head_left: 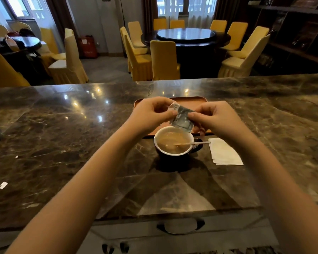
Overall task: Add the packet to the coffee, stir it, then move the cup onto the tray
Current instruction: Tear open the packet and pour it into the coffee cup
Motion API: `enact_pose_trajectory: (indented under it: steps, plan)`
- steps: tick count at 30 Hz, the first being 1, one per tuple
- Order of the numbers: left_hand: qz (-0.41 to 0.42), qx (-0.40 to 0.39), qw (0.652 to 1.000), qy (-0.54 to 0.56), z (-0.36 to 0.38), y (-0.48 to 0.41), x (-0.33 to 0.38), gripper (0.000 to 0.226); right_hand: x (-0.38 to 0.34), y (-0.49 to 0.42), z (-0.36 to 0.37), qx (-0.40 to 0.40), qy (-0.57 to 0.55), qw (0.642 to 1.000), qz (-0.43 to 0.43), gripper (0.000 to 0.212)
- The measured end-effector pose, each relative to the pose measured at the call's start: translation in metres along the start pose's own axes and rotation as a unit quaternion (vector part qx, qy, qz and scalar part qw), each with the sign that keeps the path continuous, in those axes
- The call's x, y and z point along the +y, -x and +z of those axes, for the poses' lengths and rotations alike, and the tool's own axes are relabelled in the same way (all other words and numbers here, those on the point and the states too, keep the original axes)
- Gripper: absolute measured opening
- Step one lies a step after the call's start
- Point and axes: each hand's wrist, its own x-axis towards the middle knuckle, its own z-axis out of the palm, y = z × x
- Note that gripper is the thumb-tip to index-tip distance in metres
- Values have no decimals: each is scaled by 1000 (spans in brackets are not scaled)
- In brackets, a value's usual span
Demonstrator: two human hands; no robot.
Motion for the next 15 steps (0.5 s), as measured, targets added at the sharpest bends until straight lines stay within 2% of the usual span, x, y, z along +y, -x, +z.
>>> enact_pose_trajectory:
  steps: [4, 8, 15]
  plan:
    - [0, -19, 998, -58, 5, -21, -11, 9, 15, -24, -5, -34, 59, 998, -3, 10]
    - [-11, -33, 994, -100, 11, -32, -26, 15, 34, -41, -4, -48, 55, 997, -3, 10]
    - [0, -42, 990, -131, 7, -41, -49, 13, 53, -61, 2, -79, 124, 988, -54, 9]
